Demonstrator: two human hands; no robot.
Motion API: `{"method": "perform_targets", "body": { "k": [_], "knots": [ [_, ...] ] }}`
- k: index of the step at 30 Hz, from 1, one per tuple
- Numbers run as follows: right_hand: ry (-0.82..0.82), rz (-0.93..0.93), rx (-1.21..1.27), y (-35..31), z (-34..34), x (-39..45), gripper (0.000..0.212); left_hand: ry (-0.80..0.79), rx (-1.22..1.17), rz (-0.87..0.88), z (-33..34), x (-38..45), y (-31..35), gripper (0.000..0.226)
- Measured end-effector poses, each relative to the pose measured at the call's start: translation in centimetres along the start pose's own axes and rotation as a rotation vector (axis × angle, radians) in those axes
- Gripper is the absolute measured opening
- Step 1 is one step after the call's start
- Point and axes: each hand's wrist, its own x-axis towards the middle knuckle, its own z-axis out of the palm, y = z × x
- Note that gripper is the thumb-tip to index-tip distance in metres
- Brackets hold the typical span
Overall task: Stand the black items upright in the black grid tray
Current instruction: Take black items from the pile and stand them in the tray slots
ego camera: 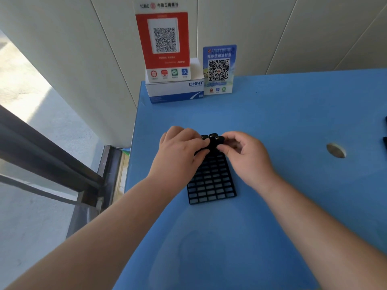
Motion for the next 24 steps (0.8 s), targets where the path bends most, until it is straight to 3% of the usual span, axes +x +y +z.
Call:
{"method": "perform_targets", "body": {
  "k": [9,18,24],
  "knots": [
    [-0.040,-0.036,-0.104,-0.2,0.2,0.1,0.036,0.054,-0.061,-0.007,0.5,-0.4,-0.3,0.022],
    [0.009,0.080,-0.217,-0.3,0.6,-0.4,0.011,-0.014,-0.072,-0.139,-0.8,-0.7,0.2,0.037],
    [0.033,0.185,-0.245,0.0,-0.6,-2.2,0.026,-0.088,-0.062,-0.213,-2.2,-0.8,0.6,0.047]
  ]
}}
